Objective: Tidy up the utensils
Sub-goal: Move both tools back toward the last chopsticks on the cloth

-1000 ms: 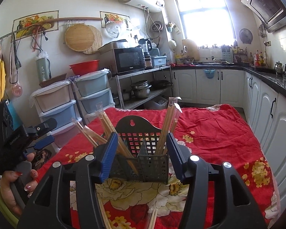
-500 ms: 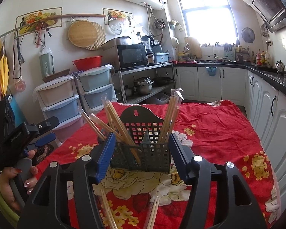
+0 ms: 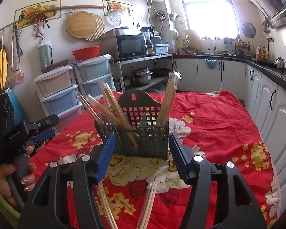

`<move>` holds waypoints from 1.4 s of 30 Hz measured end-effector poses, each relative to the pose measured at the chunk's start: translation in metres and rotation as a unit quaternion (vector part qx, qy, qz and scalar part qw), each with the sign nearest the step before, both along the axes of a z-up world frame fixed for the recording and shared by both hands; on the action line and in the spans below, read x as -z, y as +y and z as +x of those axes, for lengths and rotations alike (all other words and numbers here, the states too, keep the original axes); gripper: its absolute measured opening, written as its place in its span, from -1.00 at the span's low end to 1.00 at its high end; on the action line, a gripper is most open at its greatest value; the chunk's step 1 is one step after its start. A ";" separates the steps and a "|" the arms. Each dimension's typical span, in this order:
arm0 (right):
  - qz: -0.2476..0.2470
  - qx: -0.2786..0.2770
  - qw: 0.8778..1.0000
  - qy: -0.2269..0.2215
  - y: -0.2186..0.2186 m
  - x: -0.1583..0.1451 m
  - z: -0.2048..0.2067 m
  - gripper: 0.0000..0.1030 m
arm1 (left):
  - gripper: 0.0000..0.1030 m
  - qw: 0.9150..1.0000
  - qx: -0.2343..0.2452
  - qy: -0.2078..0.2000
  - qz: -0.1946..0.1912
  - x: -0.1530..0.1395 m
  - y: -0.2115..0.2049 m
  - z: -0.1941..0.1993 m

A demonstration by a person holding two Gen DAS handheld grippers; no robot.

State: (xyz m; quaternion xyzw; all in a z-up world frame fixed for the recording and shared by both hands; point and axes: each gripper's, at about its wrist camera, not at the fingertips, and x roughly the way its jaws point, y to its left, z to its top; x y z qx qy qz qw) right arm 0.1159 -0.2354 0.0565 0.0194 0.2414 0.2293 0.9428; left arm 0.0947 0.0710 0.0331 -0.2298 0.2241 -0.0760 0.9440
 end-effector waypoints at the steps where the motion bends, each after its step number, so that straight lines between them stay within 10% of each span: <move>1: -0.002 0.001 1.000 0.003 0.000 0.001 0.000 0.09 | 0.79 1.000 0.000 0.003 0.001 0.002 0.000 0.000; 38: -0.053 -0.005 0.987 0.152 -0.002 0.080 0.016 0.05 | 0.79 0.989 0.066 0.133 -0.011 0.073 -0.019 0.012; 42: -0.055 -0.019 0.982 0.180 0.002 0.091 0.021 -0.21 | 0.50 0.983 0.095 0.155 -0.030 0.085 -0.028 0.016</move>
